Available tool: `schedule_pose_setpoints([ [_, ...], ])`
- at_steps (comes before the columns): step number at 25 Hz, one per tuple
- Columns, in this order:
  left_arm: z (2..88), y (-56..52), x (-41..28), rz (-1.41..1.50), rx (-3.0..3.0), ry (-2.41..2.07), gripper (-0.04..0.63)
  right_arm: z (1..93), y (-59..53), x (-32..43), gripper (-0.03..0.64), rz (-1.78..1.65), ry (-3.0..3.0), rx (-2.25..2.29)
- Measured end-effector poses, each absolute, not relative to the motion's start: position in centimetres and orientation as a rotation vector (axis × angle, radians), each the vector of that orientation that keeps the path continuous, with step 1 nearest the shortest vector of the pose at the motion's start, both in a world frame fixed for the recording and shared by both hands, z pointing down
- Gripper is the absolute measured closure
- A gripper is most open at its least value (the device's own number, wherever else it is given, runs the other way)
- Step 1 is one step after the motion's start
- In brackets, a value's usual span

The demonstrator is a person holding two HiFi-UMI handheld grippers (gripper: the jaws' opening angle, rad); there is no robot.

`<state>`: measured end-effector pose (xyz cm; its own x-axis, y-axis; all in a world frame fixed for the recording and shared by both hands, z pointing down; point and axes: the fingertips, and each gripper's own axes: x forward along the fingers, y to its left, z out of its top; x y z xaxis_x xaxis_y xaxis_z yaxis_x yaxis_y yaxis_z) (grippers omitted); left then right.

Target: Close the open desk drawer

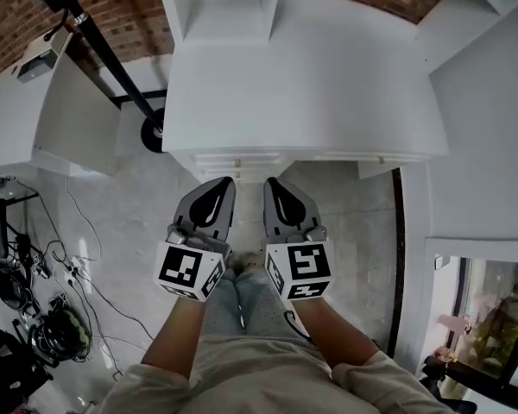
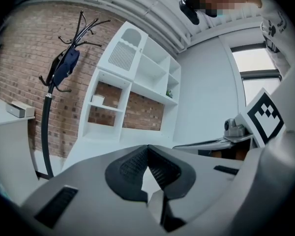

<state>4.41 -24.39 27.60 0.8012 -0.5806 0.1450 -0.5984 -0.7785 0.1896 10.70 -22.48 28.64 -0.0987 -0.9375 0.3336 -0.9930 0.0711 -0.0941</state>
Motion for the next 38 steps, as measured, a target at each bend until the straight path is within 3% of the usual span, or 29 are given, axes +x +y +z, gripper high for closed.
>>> schedule_pose_setpoints([
  [20,14.3,-17.0,2.2,0.135,2.827,-1.026,0.578,13.7,-15.5,8.4,0.588,0.15,-2.298,1.971],
  [38,12.6,-11.4,-1.6,0.07,2.776,-1.099,0.578,12.9,-9.6,5.6,0.588,0.131,-2.329,1.883],
])
